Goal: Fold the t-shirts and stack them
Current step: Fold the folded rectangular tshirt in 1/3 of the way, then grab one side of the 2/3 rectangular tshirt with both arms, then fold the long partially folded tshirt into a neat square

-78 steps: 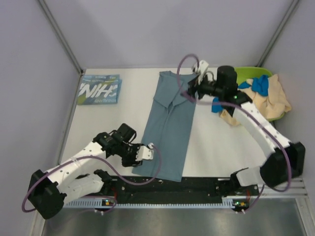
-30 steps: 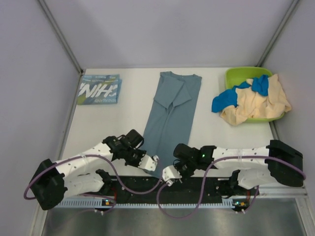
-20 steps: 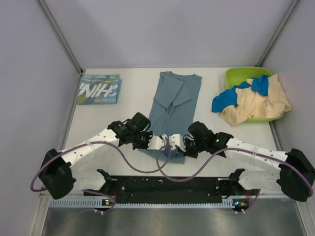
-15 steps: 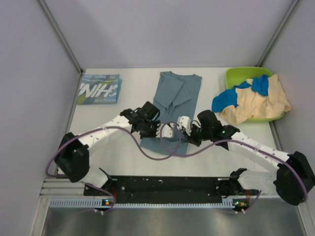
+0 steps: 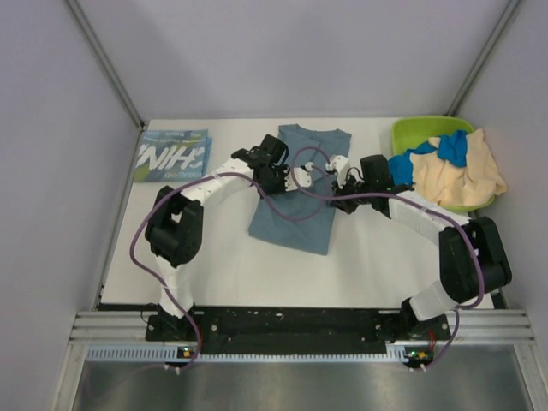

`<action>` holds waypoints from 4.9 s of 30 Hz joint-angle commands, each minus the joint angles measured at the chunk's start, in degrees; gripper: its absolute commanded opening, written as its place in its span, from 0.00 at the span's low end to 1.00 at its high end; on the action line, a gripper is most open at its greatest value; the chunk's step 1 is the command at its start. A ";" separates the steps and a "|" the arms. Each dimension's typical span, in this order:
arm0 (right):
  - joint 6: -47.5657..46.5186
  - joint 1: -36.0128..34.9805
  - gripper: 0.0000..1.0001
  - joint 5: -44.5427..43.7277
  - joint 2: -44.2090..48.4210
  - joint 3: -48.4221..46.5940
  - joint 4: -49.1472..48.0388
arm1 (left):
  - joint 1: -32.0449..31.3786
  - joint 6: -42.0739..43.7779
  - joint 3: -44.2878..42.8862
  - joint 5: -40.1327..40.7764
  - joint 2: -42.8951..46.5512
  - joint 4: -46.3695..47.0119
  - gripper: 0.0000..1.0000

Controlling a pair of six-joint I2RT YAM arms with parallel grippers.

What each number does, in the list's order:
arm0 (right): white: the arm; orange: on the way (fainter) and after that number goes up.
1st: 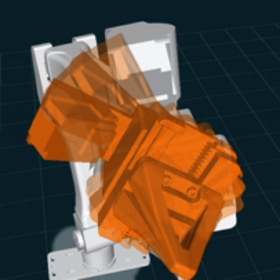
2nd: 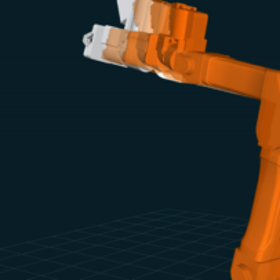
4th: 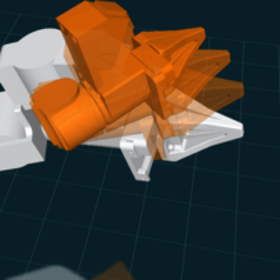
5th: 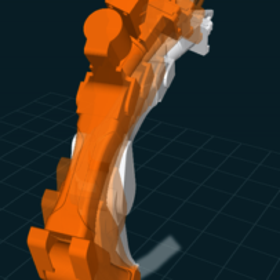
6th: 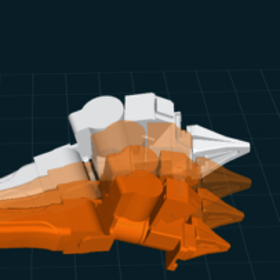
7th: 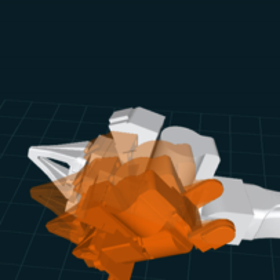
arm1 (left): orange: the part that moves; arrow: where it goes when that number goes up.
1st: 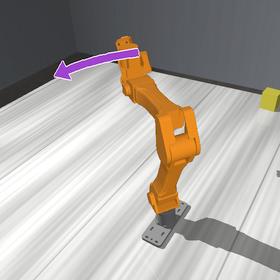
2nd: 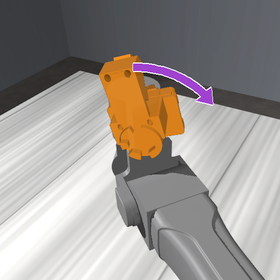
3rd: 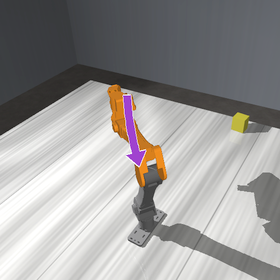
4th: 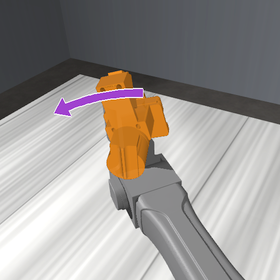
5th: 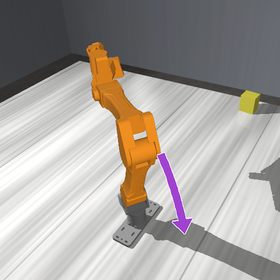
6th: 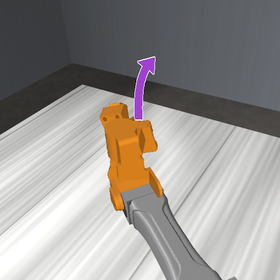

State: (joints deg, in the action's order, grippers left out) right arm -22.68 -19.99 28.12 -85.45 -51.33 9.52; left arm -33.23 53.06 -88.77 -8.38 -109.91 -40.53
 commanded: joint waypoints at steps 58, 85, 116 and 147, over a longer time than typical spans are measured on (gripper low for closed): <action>-29.09 -21.58 0.52 -15.81 3.37 12.92 2.97 | 3.79 7.59 25.05 -12.98 10.33 8.45 0.63; -17.14 -30.02 0.00 -6.42 25.15 -1.38 50.57 | 0.02 -1.20 25.84 -13.68 35.00 -29.59 0.00; -8.88 1.88 0.00 -9.85 -6.04 -24.25 32.59 | 8.36 -10.43 -28.11 1.60 -9.79 -21.25 0.00; 18.95 7.16 0.38 -26.80 -19.96 -38.42 23.35 | 9.86 -26.23 -28.24 12.56 -11.06 3.45 0.39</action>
State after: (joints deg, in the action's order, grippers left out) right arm -16.64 -13.02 5.28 -113.97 -87.74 35.07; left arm -23.79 33.76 -119.24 8.67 -129.67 -38.09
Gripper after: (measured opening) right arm 0.376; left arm 0.436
